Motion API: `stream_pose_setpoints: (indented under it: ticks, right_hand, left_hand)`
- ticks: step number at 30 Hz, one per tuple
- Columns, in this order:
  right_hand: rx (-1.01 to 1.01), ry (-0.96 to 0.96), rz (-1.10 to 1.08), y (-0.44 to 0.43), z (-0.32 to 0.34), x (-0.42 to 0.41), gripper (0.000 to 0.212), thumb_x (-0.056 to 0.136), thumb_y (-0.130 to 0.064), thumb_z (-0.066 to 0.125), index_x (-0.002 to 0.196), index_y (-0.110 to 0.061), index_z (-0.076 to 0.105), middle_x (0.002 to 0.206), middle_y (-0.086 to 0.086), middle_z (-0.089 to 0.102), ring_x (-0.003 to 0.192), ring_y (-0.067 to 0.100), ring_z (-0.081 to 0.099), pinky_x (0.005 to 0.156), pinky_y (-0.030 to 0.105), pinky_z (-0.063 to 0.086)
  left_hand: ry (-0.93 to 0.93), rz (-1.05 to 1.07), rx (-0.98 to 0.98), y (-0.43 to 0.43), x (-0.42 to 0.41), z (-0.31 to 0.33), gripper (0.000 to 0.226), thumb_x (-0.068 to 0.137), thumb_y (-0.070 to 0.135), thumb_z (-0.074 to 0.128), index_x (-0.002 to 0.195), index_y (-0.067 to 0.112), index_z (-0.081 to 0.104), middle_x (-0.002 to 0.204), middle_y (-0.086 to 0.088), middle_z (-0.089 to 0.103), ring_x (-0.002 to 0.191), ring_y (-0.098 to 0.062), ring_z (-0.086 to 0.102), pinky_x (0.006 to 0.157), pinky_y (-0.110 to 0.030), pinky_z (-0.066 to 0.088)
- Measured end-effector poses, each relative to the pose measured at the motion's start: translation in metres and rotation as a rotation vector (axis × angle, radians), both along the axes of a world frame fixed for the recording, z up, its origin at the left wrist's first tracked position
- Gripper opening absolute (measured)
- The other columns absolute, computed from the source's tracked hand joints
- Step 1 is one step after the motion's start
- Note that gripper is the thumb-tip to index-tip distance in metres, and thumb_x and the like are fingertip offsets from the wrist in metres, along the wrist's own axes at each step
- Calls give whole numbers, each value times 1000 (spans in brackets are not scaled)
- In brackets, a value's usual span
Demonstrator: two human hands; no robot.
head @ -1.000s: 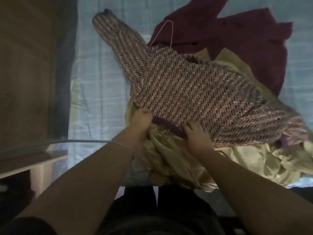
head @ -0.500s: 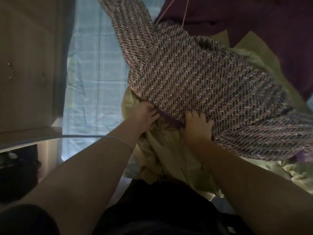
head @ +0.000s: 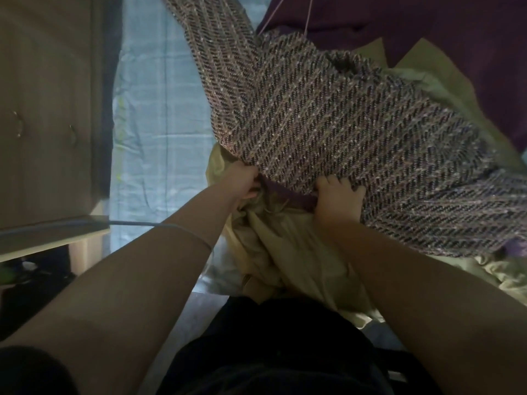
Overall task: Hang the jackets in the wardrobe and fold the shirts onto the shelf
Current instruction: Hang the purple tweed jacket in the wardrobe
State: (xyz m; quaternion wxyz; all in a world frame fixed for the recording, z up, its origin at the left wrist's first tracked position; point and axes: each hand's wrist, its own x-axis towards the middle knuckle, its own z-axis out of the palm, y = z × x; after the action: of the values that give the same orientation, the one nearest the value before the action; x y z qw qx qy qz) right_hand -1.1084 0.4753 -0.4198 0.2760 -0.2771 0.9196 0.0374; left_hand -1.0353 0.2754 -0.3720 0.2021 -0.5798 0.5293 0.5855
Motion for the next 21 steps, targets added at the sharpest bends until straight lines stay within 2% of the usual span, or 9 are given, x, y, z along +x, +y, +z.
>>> stream_pose_setpoints:
  ticks: [2, 4, 7, 12, 14, 16, 18, 19, 21]
  right_hand:
    - [-70, -23, -14, 4, 4, -5, 20, 89, -20, 55, 107, -28, 54, 113, 1, 59, 111, 29, 52, 92, 55, 37]
    - [-173, -43, -18, 12, 14, -7, 21, 85, -22, 59, 103, -28, 54, 107, 0, 59, 103, 29, 55, 82, 46, 43]
    - [-308, -3, -48, 25, 41, -9, 33, 81, -18, 59, 113, -27, 59, 105, 0, 60, 96, 30, 58, 67, 38, 47]
    - [-430, 176, -80, 33, 108, -12, 27, 79, -18, 60, 105, -27, 55, 93, 2, 54, 86, 31, 56, 58, 35, 41]
    - [-459, 219, -94, 32, 143, -17, 29, 78, -16, 60, 106, -24, 57, 94, 3, 54, 88, 32, 56, 63, 39, 46]
    - [-529, 268, -98, 30, 182, -24, 31, 76, -14, 60, 106, -22, 58, 95, 4, 56, 89, 32, 56, 68, 40, 47]
    - [-623, 289, -113, 27, 225, -34, 33, 74, -14, 58, 106, -24, 58, 98, 2, 57, 92, 30, 56, 72, 39, 48]
    - [-665, 291, -130, 25, 249, -40, 35, 75, -15, 57, 108, -26, 58, 100, 1, 58, 95, 29, 56, 74, 39, 48]
    - [-733, 297, -170, 23, 296, -53, 35, 76, -16, 58, 109, -29, 58, 100, -2, 60, 95, 25, 58, 76, 38, 49]
  left_hand:
    - [16, -39, -28, -2, 0, 2, 30, 94, 21, 55, 122, 12, 57, 114, -7, 65, 99, -23, 67, 81, -37, 59]
    - [38, -121, -159, -8, 1, 11, 15, 93, 16, 50, 103, 10, 59, 102, -13, 66, 89, -27, 66, 72, -37, 53]
    - [144, -235, -428, -24, 5, 36, 11, 91, 12, 49, 86, 18, 58, 90, -5, 65, 83, -23, 63, 72, -33, 50]
    - [404, -440, -582, -46, 5, 94, 32, 93, 4, 47, 98, 30, 64, 93, 18, 59, 69, -4, 57, 59, -16, 45]
    - [450, -541, -622, -51, -1, 120, 42, 92, -1, 45, 114, 29, 67, 106, 15, 58, 86, -3, 56, 67, 0, 37]
    - [501, -643, -652, -54, -13, 150, 54, 88, -7, 46, 127, 24, 64, 120, 10, 55, 102, -2, 52, 81, 1, 37]
    - [603, -751, -700, -53, -28, 185, 60, 83, -10, 48, 134, 19, 61, 133, -1, 56, 118, -15, 54, 104, -21, 43]
    - [657, -796, -754, -52, -37, 205, 61, 82, -9, 51, 136, 17, 60, 137, -7, 57, 125, -22, 52, 112, -32, 38]
    - [726, -834, -860, -49, -53, 248, 61, 82, -6, 55, 138, 18, 59, 141, -11, 55, 132, -28, 46, 118, -37, 28]
